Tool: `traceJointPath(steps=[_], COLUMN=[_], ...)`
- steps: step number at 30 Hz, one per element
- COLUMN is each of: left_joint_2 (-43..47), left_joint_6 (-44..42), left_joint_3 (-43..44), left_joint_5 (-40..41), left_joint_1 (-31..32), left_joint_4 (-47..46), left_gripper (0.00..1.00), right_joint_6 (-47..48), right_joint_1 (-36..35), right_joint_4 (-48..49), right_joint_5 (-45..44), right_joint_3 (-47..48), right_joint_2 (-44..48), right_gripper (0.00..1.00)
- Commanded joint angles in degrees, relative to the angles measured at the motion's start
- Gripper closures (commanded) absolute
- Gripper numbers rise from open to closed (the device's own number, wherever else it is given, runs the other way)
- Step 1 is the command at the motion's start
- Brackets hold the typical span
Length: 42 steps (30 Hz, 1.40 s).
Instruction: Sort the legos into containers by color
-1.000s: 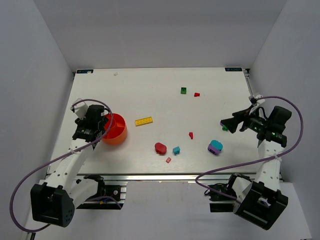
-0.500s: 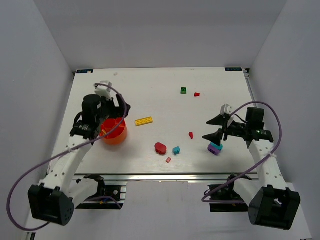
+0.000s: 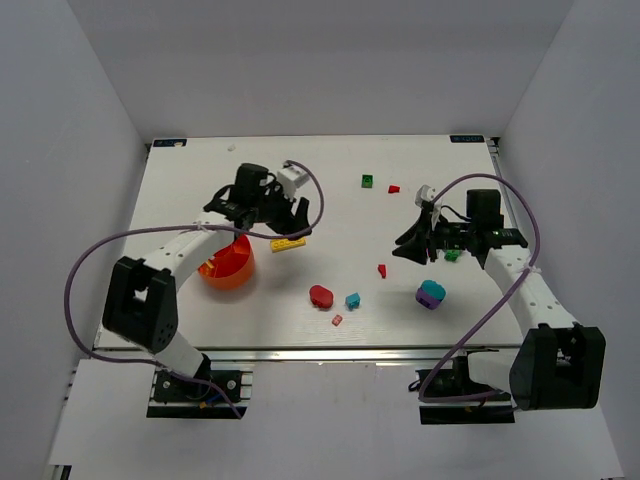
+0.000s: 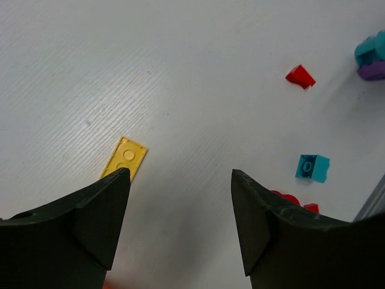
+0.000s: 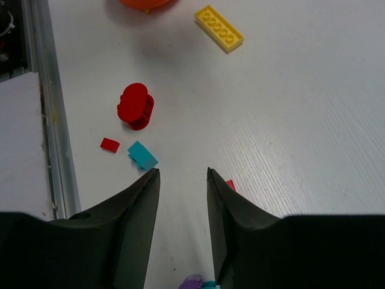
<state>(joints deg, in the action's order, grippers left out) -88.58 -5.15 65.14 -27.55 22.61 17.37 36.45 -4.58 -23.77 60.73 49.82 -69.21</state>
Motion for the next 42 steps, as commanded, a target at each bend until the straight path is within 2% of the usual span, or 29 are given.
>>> traceJointPath(steps=[1, 4, 9, 21, 25, 31, 42], left_joint_2=[-3.44, -7.30, -11.61, -20.14, -21.02, -22.34, -26.39], left_joint_6=[-9.34, -13.56, -19.19, -22.01, -23.50, -25.08, -25.53], left_joint_3=[3.41, 4.37, 7.36, 10.88, 11.23, 12.19, 13.52], left_joint_5=[5.11, 10.65, 15.59, 23.77, 21.67, 23.60, 22.72], left_joint_1=[5.23, 8.14, 9.47, 10.00, 10.00, 10.00, 9.47], left_joint_4=[4.87, 4.87, 6.10, 6.71, 7.86, 8.38, 10.67], left_gripper=[0.23, 0.23, 0.20, 0.18, 0.21, 0.22, 0.32], right_joint_6=[-0.76, -0.06, -0.33, 1.61, 1.70, 1.79, 2.14], right_joint_1=[0.27, 0.53, 1.68, 3.96, 4.05, 5.81, 6.95], right_joint_4=[0.74, 1.18, 2.67, 0.13, 0.39, 0.39, 0.21], right_joint_5=[-2.45, -2.90, -1.84, -1.58, -1.58, -1.32, -0.44], right_joint_3=[0.37, -2.00, -3.77, -3.42, -3.59, -3.68, -3.94], right_joint_2=[1.27, 3.99, 7.51, 6.89, 7.16, 7.34, 7.95], right_gripper=[0.55, 0.41, 0.34, 0.33, 0.33, 0.33, 0.33])
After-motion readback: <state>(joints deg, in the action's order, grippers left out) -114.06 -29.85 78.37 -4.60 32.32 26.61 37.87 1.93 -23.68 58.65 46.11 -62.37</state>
